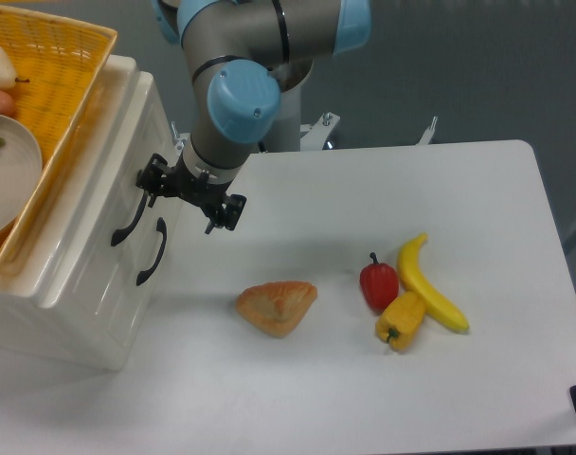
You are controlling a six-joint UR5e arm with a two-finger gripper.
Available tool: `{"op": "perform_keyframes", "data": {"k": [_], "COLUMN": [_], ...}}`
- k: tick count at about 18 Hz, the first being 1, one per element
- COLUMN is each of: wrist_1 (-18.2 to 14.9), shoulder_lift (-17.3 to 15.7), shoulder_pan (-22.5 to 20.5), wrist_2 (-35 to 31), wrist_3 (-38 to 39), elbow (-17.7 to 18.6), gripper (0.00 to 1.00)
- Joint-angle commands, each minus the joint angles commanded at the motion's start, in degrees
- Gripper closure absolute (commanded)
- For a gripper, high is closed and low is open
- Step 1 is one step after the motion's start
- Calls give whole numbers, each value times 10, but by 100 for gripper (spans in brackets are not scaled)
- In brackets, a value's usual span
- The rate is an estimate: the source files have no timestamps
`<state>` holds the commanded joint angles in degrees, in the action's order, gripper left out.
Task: Slide the top white drawer open
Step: 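Lower the gripper to the black handle of the upper drawer, then close the gripper around the upper drawer's black handle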
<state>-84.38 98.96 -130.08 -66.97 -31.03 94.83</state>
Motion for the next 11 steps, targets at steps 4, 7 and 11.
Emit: {"op": "perform_keyframes", "data": {"k": [4,7,11], "wrist_1": [0,0,0], "shoulder_lift": [2,10,12], "shoulder_pan": [8,17,18], "wrist_2": [-1,-3,-4], "wrist_3": [8,18,21], "elbow": [0,1,1], "gripper": [0,0,0]}}
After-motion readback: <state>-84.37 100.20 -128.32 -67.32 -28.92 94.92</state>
